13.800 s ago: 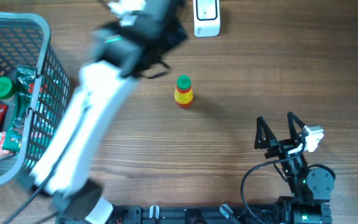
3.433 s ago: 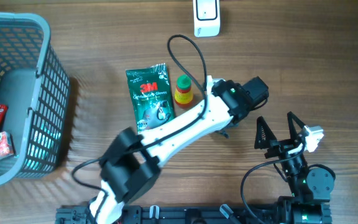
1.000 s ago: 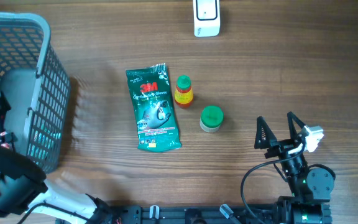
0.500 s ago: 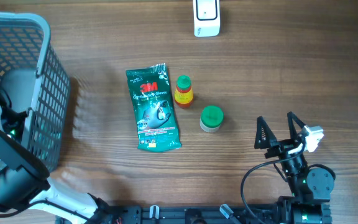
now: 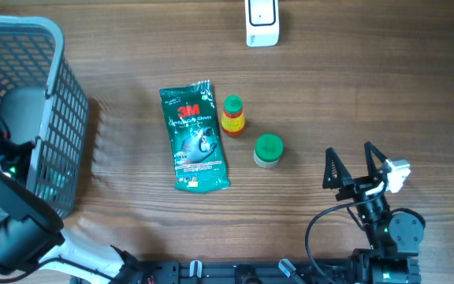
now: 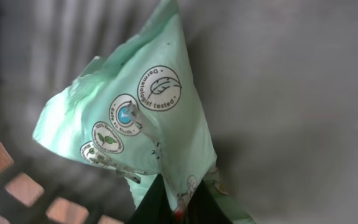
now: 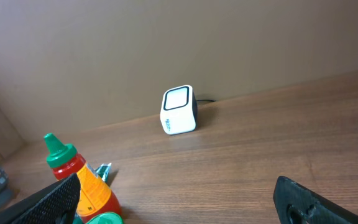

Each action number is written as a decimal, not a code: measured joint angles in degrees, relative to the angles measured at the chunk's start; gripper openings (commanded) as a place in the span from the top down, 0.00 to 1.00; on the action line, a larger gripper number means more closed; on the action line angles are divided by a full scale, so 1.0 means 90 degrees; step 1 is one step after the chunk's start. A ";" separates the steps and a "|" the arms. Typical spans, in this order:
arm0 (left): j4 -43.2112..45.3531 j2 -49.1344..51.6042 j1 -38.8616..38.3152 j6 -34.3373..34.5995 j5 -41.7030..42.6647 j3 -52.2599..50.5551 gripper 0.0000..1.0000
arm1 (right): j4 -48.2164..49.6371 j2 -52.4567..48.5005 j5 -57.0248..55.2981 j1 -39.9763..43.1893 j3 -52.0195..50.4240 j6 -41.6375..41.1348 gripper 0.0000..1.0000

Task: Scan the item barcode
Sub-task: 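Reach the left gripper into the basket and grasp the white tissue pack, then carry the tissue pack out and drop it beside the jar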

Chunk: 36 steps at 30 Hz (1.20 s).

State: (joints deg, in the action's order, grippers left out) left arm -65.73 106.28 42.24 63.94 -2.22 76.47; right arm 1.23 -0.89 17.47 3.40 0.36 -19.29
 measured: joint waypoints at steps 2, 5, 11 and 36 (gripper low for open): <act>-0.0435 -0.0039 0.0066 -0.0177 0.0306 0.0724 0.96 | 0.0000 0.0000 0.0000 0.0000 0.0000 0.0000 0.00; -0.0962 -0.0308 0.0070 -0.0270 0.0522 0.1766 0.96 | 0.0000 0.0000 0.0000 0.0000 0.0000 0.0000 0.00; -0.1197 -0.1967 -0.0170 -0.0430 0.1100 0.3495 0.96 | 0.0000 0.0000 0.0000 0.0000 0.0000 0.0000 0.00; 0.0459 -0.2909 -0.9054 0.1156 -0.0627 -0.0539 0.96 | -0.0002 0.0000 0.0002 0.0000 0.0000 0.0000 0.00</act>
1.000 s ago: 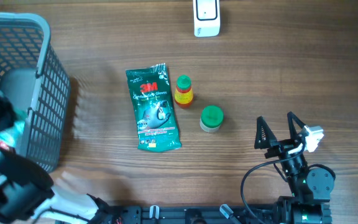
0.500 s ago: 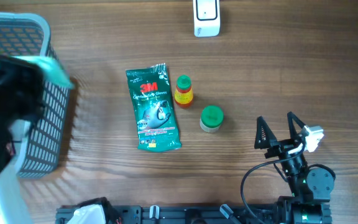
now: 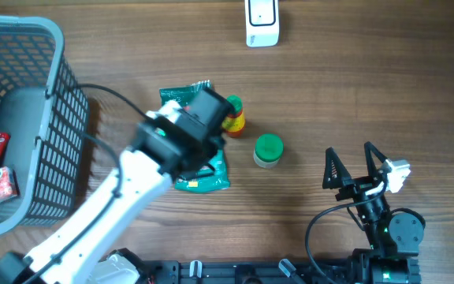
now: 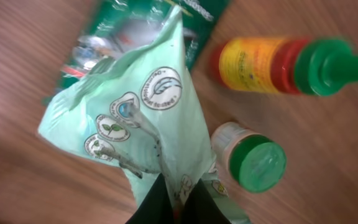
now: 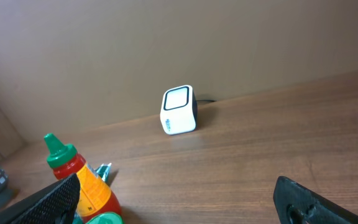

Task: Scan the item barcode
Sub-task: 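Carry the tissue pack out and drop it beside the jar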

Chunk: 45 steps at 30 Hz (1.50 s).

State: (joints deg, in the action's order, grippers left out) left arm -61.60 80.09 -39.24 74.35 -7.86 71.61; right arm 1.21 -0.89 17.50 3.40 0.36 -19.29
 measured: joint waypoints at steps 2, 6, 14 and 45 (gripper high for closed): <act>0.1239 0.0068 -0.0274 0.0112 -0.0061 -0.0823 0.96 | 0.0000 0.0000 -0.0002 0.0000 0.0000 0.0000 0.00; 0.2584 0.0367 -0.0469 0.0211 -0.0080 -0.1846 0.94 | 0.0000 0.0000 -0.0002 0.0000 0.0000 0.0000 0.00; 0.3279 0.0821 -0.0469 0.0277 -0.0092 -0.2011 0.00 | 0.0002 0.0000 -0.0002 0.0000 0.0000 0.0000 0.00; 0.1345 -0.3383 -0.0466 -0.1059 -0.3031 -0.1044 0.00 | 0.0002 0.0000 -0.0002 0.0000 0.0000 0.0000 0.00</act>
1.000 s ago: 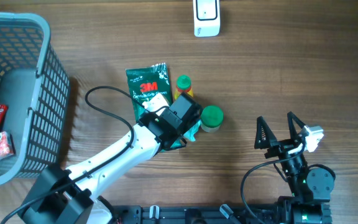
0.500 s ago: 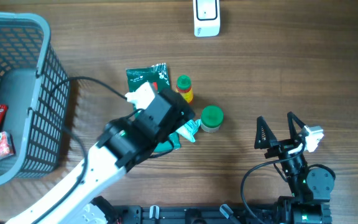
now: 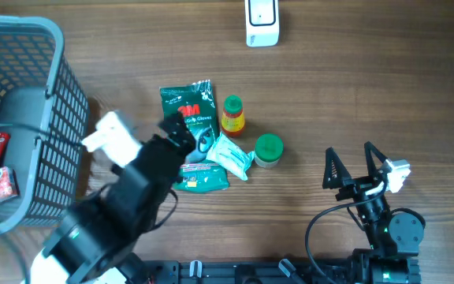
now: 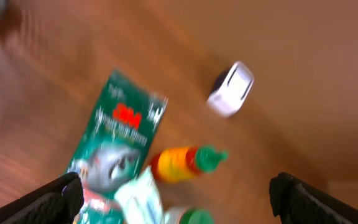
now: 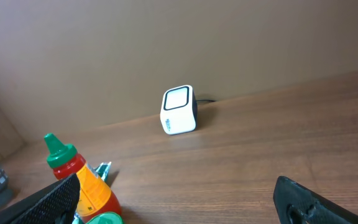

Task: Scan the item barcode
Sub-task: 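Carry the tissue pack out and drop it beside the jar, then reach the left gripper into the basket and grasp the red tissue pack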

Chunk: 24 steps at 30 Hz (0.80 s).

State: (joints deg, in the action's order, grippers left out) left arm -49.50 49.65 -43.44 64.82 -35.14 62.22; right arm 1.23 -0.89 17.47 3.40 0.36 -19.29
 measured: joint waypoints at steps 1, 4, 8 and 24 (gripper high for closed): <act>0.0138 -0.0134 0.0002 -0.0214 -0.0134 0.0029 0.00 | 0.0000 0.0000 0.0000 0.0000 0.0000 0.0000 0.00; 0.0641 -0.0386 0.0197 -0.1139 -0.0403 0.0308 0.00 | 0.0000 0.0000 0.0000 0.0000 0.0000 0.0000 0.00; 0.0789 -0.0410 0.0806 -0.2246 -0.0772 0.1229 0.00 | 0.0000 0.0000 0.0000 0.0000 0.0000 0.0000 0.00; 0.0270 0.0580 0.6351 -0.3602 -0.1950 0.2606 0.00 | 0.0000 0.0000 0.0000 0.0000 0.0000 0.0000 0.00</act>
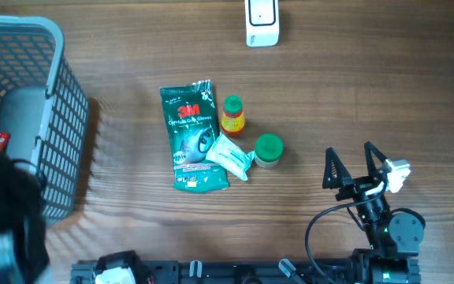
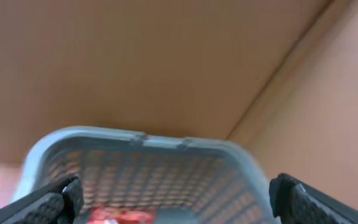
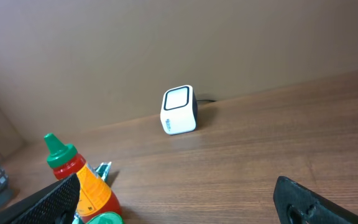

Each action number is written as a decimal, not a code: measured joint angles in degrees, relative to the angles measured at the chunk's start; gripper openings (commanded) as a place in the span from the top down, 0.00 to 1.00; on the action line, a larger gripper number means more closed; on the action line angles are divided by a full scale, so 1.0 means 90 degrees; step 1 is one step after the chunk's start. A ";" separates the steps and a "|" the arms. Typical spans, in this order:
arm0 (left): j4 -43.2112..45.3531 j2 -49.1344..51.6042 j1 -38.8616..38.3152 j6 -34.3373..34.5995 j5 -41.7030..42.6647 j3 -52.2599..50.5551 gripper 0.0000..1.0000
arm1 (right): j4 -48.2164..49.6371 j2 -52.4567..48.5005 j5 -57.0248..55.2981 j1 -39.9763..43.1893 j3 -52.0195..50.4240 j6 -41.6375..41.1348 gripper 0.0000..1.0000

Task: Scan the item barcode
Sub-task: 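Reach the left gripper into the basket and grasp the red tissue pack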

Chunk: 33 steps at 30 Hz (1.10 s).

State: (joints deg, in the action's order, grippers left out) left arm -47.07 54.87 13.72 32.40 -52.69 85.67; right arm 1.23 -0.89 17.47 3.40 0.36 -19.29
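The white barcode scanner (image 1: 261, 24) stands at the table's far edge, its window (image 3: 178, 99) facing the right wrist camera. A light green wipes pack (image 1: 228, 155) lies between the green 3M pack (image 1: 193, 136) and a green-lidded jar (image 1: 268, 150), with a sauce bottle (image 1: 232, 115) just behind. My left gripper (image 2: 176, 202) is open and empty, facing the grey basket (image 2: 166, 143); its arm (image 1: 2, 213) is a dark blur at the lower left. Over the near right of the table, my right gripper (image 1: 355, 170) stands open and empty.
The grey mesh basket (image 1: 61, 118) fills the left side and holds a red packet (image 1: 1, 140), also seen as a red blur (image 2: 120, 214) in the left wrist view. A brown wall rises behind the scanner.
My left arm was over the table beside the 3M pack; now it is at the basket on the far left, gripper still open. The wipes pack lies where it was. The right arm is unmoved.
My left gripper was shut on the light green wipes pack inside the basket. Then it held the pack above the bottle and jar. Then it was open, the pack lying beside the jar. Now the gripper faces the basket.
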 measured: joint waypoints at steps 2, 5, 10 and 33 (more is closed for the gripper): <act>-0.0384 0.0617 0.0986 0.0228 0.0794 0.0002 0.00 | 0.0002 0.0000 0.0000 0.0000 0.0000 0.0000 0.00; -0.0692 0.1535 0.2093 0.0595 0.2144 -0.0010 0.00 | 0.0000 0.0000 0.0000 0.0000 0.0000 0.0000 0.00; -0.1579 0.3164 0.3325 0.1647 0.4031 -0.0061 0.00 | 0.0000 0.0000 0.0002 0.0000 0.0000 0.0000 0.00; 0.0287 0.4784 0.3028 0.1435 0.4124 -0.2193 0.00 | 0.0000 0.0000 0.0000 0.0000 0.0000 0.0000 0.00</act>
State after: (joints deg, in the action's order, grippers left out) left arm -44.49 97.93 40.97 45.32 -15.57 65.93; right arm 1.23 -0.89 17.47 3.40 0.36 -19.29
